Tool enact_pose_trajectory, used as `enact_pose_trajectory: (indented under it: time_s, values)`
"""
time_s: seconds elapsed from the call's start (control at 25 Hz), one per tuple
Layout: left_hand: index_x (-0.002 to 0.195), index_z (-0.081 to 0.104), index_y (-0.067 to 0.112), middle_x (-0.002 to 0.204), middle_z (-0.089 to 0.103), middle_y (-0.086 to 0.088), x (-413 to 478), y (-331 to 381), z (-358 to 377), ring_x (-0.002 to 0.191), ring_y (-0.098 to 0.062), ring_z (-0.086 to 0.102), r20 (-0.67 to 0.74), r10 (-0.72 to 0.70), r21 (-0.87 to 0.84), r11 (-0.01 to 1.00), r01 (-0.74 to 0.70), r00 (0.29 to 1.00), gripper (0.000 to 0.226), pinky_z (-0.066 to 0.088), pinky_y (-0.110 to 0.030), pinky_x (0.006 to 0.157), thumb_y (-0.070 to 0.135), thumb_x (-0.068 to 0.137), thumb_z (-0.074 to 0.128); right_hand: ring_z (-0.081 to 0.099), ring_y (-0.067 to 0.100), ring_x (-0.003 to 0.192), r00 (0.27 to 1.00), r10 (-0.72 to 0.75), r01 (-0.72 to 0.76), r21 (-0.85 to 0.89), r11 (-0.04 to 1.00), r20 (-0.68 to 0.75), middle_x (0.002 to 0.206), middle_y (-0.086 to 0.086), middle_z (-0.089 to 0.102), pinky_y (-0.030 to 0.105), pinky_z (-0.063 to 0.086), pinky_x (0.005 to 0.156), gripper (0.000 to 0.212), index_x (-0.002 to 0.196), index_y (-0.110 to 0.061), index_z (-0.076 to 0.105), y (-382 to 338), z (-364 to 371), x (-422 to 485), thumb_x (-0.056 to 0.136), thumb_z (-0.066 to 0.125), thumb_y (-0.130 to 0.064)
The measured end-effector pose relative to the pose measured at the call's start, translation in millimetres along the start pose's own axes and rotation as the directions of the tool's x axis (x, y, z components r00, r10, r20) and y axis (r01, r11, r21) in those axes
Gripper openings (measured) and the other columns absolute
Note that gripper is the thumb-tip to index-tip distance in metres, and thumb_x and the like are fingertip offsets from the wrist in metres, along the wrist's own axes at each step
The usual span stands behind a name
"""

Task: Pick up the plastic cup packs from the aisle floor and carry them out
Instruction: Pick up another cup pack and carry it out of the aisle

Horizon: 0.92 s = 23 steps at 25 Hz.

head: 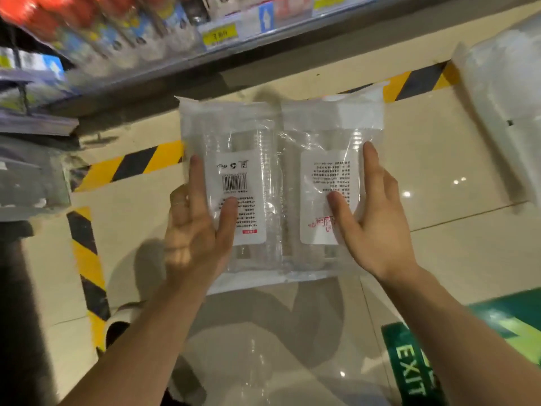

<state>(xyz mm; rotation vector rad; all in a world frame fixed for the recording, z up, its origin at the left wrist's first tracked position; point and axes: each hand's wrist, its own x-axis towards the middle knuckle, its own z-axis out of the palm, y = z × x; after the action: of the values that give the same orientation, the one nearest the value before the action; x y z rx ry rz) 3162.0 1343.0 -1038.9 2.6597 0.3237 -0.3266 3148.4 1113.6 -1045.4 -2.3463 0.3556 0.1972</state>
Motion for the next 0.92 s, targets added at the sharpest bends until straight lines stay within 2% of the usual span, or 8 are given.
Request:
enact_pose_trajectory:
  time_s: [0.12, 0.24, 0.36, 0.48, 0.68, 0.8, 0.84, 0.92]
  values:
    - [0.153, -0.002, 0.046, 0.147, 0.033, -0.002, -20, 58, -38, 0.117, -0.020, 0.051, -0.015, 0.077, -0.065, 0.995, -0.078, 0.997, 0.068, 0.042, -0.025, 0.080, 0.061, 0.096, 0.032, 0.031, 0.006, 0.121, 0.998, 0.024, -0.025, -0.020, 0.999, -0.050, 0.153, 0.001, 0.031, 0.023, 0.031, 0.087, 0.074, 0.155, -0.036, 0.005, -13, -72, -15, 0.096, 0.049, -0.050]
    - [0.152, 0.006, 0.048, 0.146, 0.038, -0.004, -43, 139, -90, 0.125, -0.018, 0.045, -0.061, 0.242, -0.171, 0.953, -0.249, 0.968, 0.067, 0.042, -0.031, 0.097, 0.055, 0.095, 0.038, 0.026, 0.009, 0.133, 0.984, 0.065, -0.070, -0.025, 0.997, -0.165, 0.156, 0.002, 0.029, 0.017, 0.024, 0.092, 0.073, 0.155, -0.037, 0.007, -36, -177, -37, 0.097, 0.049, -0.052]
    - [0.153, 0.009, 0.046, 0.147, 0.037, -0.009, -66, 238, -159, 0.126, -0.017, 0.040, -0.104, 0.351, -0.169, 0.916, -0.364, 0.931, 0.066, 0.042, -0.035, 0.098, 0.054, 0.095, 0.039, 0.027, 0.010, 0.134, 0.947, 0.086, -0.091, -0.004, 0.996, -0.311, 0.152, 0.003, 0.034, 0.002, 0.016, 0.093, 0.074, 0.156, -0.031, 0.012, -72, -297, -61, 0.095, 0.050, -0.048]
    - [0.155, 0.011, 0.040, 0.151, 0.035, -0.010, -87, 336, -238, 0.130, -0.023, 0.041, -0.152, 0.490, -0.176, 0.841, -0.511, 0.859, 0.065, 0.037, -0.035, 0.105, 0.057, 0.096, 0.035, 0.028, 0.006, 0.135, 0.892, 0.089, -0.090, 0.020, 0.996, -0.444, 0.143, -0.010, 0.033, -0.009, 0.011, 0.090, 0.070, 0.156, -0.028, 0.013, -117, -410, -80, 0.097, 0.048, -0.042]
    - [0.154, 0.016, 0.037, 0.144, 0.041, -0.019, -142, 485, -393, 0.115, -0.038, 0.052, -0.265, 0.641, -0.126, 0.717, -0.685, 0.720, 0.064, 0.046, -0.046, 0.090, 0.054, 0.097, 0.039, 0.021, -0.007, 0.131, 0.745, 0.053, -0.055, 0.019, 0.998, -0.665, 0.141, -0.014, 0.026, -0.003, 0.011, 0.099, 0.064, 0.155, -0.020, 0.016, -212, -593, -135, 0.100, 0.048, -0.028]
    - [0.153, 0.011, 0.045, 0.147, 0.040, -0.013, -175, 550, -479, 0.115, -0.036, 0.053, -0.291, 0.683, -0.152, 0.658, -0.737, 0.670, 0.064, 0.047, -0.048, 0.092, 0.055, 0.097, 0.040, 0.015, -0.029, 0.120, 0.662, 0.038, -0.046, 0.010, 0.999, -0.749, 0.138, -0.016, 0.026, -0.007, 0.011, 0.094, 0.062, 0.154, -0.017, 0.020, -269, -681, -175, 0.099, 0.049, -0.016]
    - [0.152, 0.007, 0.048, 0.148, 0.037, -0.014, -188, 572, -510, 0.119, -0.038, 0.050, -0.263, 0.716, -0.186, 0.620, -0.762, 0.647, 0.065, 0.045, -0.048, 0.093, 0.057, 0.096, 0.040, 0.016, -0.031, 0.117, 0.618, 0.043, -0.054, 0.012, 0.998, -0.785, 0.138, -0.015, 0.026, -0.009, 0.010, 0.093, 0.063, 0.154, -0.017, 0.021, -290, -711, -194, 0.098, 0.050, -0.016]
    - [0.152, 0.004, 0.048, 0.146, 0.036, -0.018, -219, 610, -573, 0.121, -0.041, 0.048, -0.248, 0.791, -0.203, 0.523, -0.828, 0.560, 0.069, 0.043, -0.051, 0.093, 0.060, 0.092, 0.037, 0.023, -0.019, 0.121, 0.520, 0.037, -0.080, -0.005, 0.997, -0.853, 0.138, -0.012, 0.028, -0.008, 0.010, 0.094, 0.062, 0.153, -0.014, 0.022, -333, -763, -240, 0.098, 0.051, -0.018]
